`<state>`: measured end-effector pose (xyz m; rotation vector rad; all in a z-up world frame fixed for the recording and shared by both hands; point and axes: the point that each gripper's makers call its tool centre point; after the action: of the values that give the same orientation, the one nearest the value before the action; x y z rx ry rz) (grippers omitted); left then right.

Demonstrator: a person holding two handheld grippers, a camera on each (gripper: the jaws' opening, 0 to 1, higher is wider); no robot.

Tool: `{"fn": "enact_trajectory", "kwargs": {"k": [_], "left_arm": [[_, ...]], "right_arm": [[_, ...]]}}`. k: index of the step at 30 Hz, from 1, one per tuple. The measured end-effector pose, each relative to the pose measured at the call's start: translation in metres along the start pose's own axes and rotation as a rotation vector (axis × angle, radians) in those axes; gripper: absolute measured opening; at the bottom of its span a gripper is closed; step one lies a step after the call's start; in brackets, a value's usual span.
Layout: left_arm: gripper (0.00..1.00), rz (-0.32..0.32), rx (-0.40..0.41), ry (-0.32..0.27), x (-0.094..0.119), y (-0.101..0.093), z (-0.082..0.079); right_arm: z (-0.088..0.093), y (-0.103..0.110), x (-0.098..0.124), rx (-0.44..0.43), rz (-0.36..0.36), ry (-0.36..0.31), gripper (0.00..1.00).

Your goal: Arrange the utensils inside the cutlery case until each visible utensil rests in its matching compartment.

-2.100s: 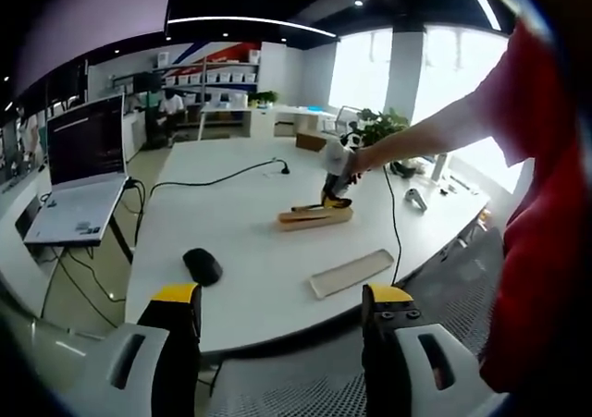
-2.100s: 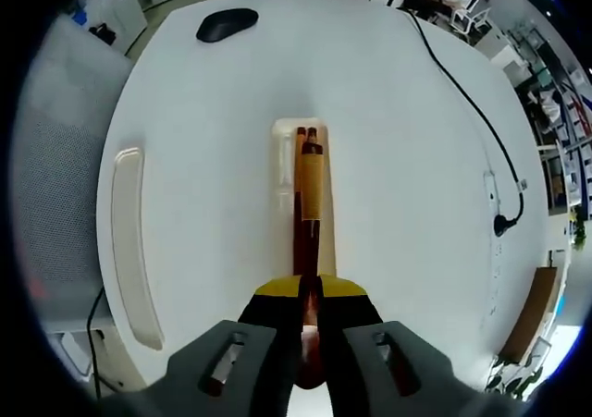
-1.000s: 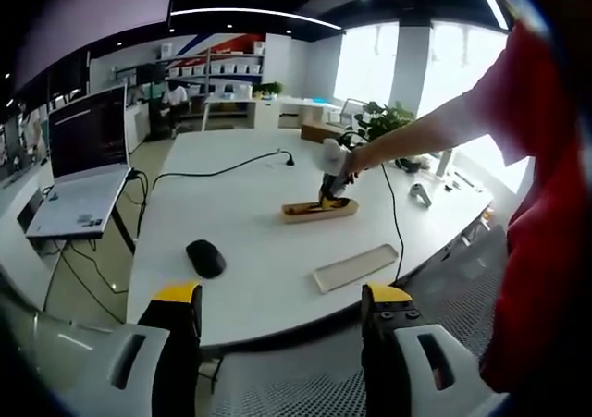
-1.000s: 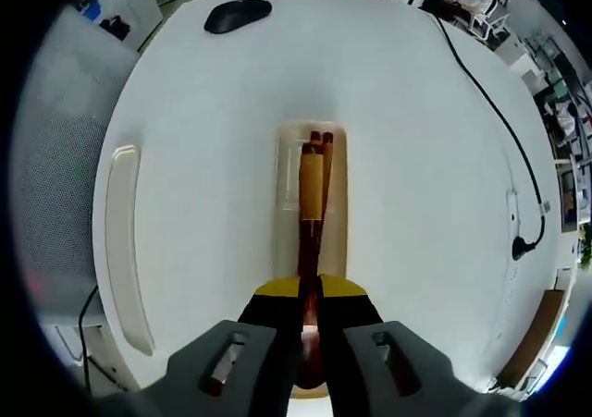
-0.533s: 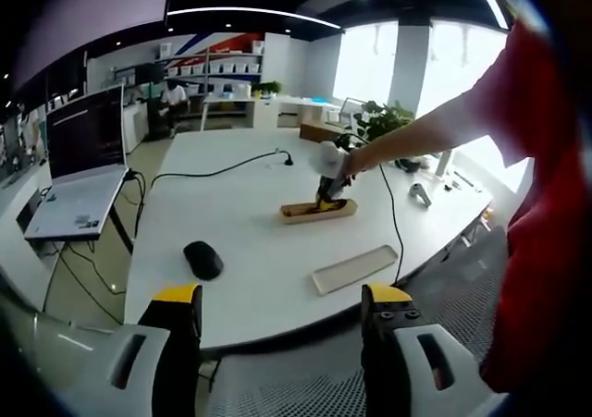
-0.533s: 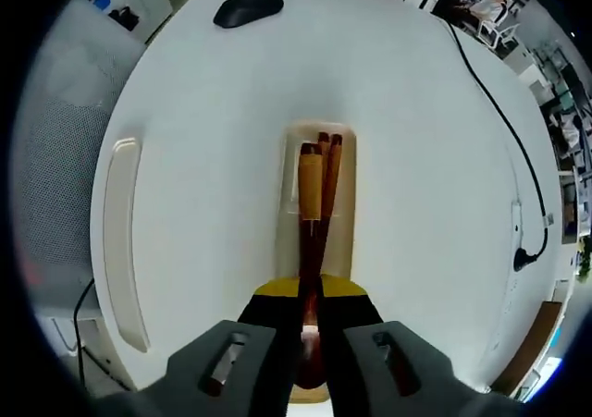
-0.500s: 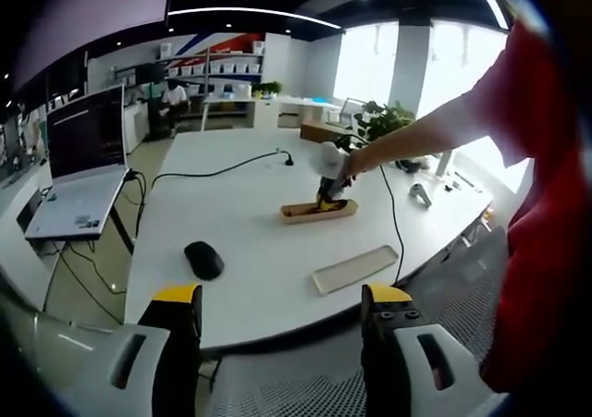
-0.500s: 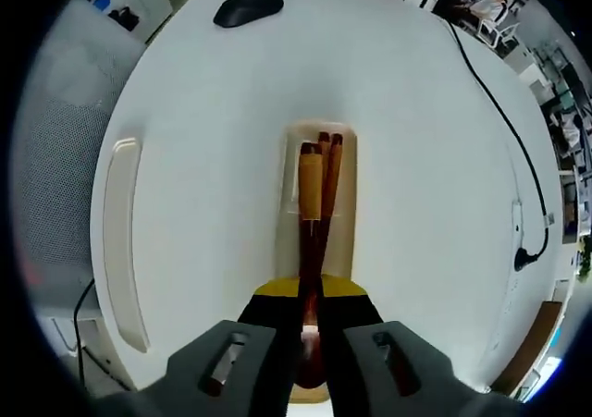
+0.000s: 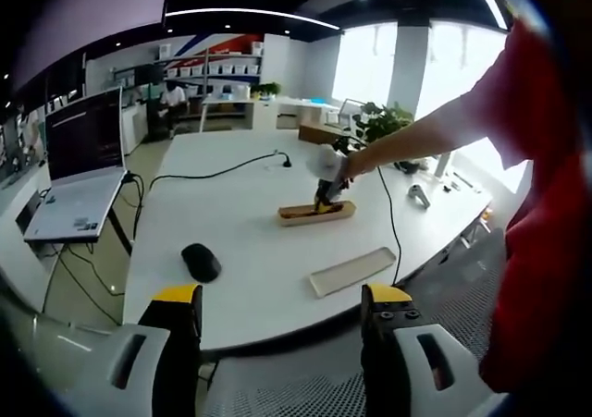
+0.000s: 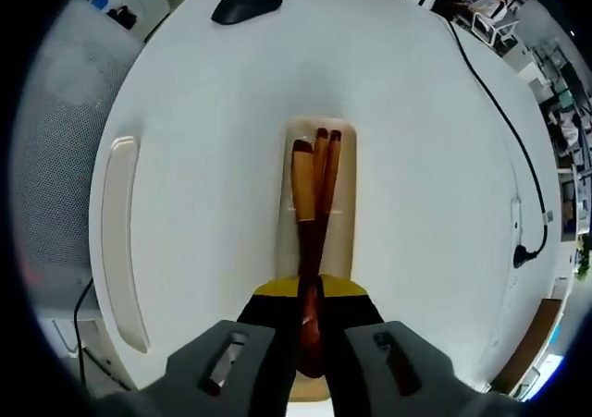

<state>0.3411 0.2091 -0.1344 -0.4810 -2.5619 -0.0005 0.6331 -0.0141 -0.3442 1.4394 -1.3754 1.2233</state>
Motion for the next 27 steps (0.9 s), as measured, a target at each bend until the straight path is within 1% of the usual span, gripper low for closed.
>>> {"fn": "enact_trajectory", "kwargs": {"k": [3,8,11,14,19,22,24,27], "left_arm": [[0.72,-0.002,-0.004,0.003,0.001,0.001,0.000],[0.72,-0.003,-0.009,0.000,0.002,0.002,0.000],[0.72,-0.001,-0.009,-0.004,0.003,0.002,-0.001],[0.72,0.001,-0.014,-0.007,0.003,0.001,-0.002],[0.72,0.008,-0.024,-0.020,0.004,0.000,-0.006],[0.72,0.012,-0.025,-0.023,0.005,0.000,-0.007],[0.72,0.017,-0.035,-0.028,0.005,-0.001,-0.009],[0.72,0.024,-0.039,-0.035,0.006,-0.002,-0.010]], "right_arm": [[-0.002,0.003,0.004,-0.009,-0.001,-0.012,0.04],[-0.001,-0.002,0.008,-0.029,0.019,-0.021,0.04],[-0.003,-0.005,0.014,-0.059,0.032,-0.041,0.04],[-0.004,-0.008,0.019,-0.069,0.052,-0.048,0.04],[-0.001,-0.014,0.036,-0.094,0.079,-0.057,0.05],[0.003,-0.019,0.043,-0.107,0.095,-0.060,0.05],[0.005,-0.021,0.045,-0.127,0.102,-0.074,0.05],[0.006,-0.020,0.052,-0.134,0.111,-0.081,0.05]]}}
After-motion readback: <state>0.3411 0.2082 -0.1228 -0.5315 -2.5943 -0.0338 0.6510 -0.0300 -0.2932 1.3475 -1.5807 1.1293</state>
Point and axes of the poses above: the point that each gripper's makers call its tool centre point, and the gripper's own axes: x roughly backward along the fingers, y roughly to its left, z roughly out of its underside, and after that the axes turned 3 degrees about -y, right-handed
